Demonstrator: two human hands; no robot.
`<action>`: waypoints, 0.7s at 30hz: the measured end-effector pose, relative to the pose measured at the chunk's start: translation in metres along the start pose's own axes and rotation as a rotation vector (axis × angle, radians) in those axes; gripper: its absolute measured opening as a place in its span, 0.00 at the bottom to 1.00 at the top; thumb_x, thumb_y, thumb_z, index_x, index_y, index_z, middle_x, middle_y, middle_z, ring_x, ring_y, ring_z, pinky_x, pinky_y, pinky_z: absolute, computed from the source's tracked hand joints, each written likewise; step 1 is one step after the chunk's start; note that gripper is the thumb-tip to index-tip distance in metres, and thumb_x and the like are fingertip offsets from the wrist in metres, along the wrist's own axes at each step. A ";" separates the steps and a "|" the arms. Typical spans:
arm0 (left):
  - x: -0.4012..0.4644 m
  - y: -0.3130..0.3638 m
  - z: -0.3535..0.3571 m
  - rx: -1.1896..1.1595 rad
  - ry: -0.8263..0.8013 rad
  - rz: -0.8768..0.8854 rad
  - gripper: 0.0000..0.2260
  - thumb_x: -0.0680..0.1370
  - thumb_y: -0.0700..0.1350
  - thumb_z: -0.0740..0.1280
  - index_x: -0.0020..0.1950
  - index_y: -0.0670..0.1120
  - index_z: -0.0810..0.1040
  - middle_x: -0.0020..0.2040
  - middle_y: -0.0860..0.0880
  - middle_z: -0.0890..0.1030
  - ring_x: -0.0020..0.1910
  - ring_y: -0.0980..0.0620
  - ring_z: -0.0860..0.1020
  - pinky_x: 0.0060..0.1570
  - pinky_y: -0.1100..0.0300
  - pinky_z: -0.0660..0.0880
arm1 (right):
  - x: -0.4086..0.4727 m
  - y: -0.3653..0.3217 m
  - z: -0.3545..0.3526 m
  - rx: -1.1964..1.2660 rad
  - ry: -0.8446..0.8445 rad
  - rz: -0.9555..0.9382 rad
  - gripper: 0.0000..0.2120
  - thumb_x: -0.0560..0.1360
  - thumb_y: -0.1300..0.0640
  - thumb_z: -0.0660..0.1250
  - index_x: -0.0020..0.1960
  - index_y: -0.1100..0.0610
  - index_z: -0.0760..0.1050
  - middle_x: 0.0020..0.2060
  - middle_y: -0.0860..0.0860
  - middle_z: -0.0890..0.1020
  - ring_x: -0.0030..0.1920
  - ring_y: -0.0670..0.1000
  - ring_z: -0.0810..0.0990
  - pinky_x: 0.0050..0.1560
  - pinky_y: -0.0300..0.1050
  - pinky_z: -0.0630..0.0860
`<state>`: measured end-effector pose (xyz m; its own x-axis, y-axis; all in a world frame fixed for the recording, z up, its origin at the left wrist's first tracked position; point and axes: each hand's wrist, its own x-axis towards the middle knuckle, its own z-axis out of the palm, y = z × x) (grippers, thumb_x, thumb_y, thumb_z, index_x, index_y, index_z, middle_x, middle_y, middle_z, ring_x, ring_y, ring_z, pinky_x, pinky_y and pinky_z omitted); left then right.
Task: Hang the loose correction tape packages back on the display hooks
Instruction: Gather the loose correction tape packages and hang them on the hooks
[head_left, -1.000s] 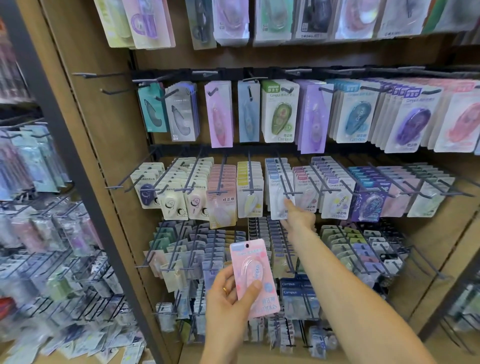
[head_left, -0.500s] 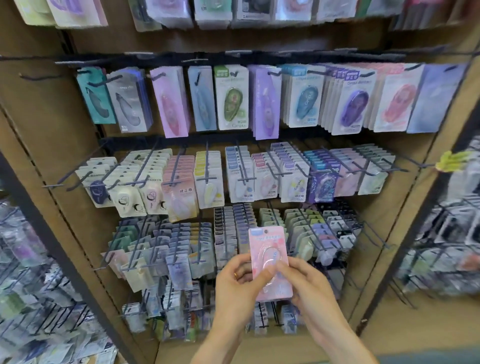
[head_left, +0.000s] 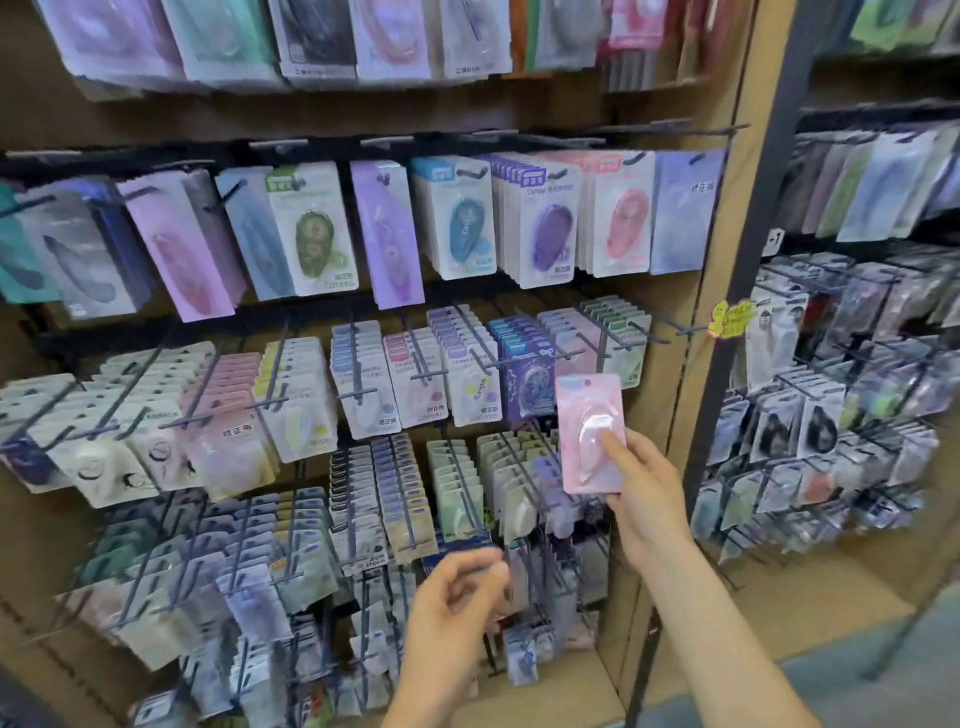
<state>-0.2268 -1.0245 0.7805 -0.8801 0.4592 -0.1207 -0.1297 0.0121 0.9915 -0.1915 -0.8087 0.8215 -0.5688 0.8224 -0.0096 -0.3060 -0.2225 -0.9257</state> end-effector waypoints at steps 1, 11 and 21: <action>-0.002 -0.003 -0.002 -0.001 0.004 -0.022 0.05 0.81 0.42 0.72 0.56 0.46 0.84 0.46 0.43 0.88 0.39 0.50 0.85 0.43 0.56 0.80 | 0.013 -0.002 -0.002 -0.002 0.015 -0.005 0.06 0.80 0.57 0.70 0.55 0.57 0.83 0.51 0.55 0.86 0.50 0.53 0.83 0.53 0.52 0.77; -0.021 -0.027 -0.019 -0.012 0.065 -0.160 0.04 0.80 0.37 0.72 0.53 0.41 0.86 0.44 0.43 0.89 0.39 0.45 0.84 0.40 0.57 0.80 | 0.070 -0.009 -0.013 -0.036 0.045 0.013 0.04 0.81 0.56 0.70 0.51 0.55 0.82 0.53 0.56 0.86 0.53 0.56 0.83 0.58 0.57 0.79; -0.029 -0.042 -0.028 -0.056 0.108 -0.225 0.05 0.78 0.37 0.74 0.53 0.39 0.86 0.45 0.40 0.88 0.39 0.42 0.85 0.43 0.53 0.75 | 0.091 -0.010 -0.001 -0.117 0.115 0.037 0.10 0.80 0.54 0.72 0.54 0.60 0.82 0.58 0.62 0.83 0.63 0.64 0.80 0.68 0.64 0.75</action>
<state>-0.2085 -1.0636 0.7413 -0.8697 0.3525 -0.3454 -0.3500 0.0529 0.9353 -0.2394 -0.7309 0.8297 -0.4845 0.8710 -0.0814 -0.1922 -0.1967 -0.9614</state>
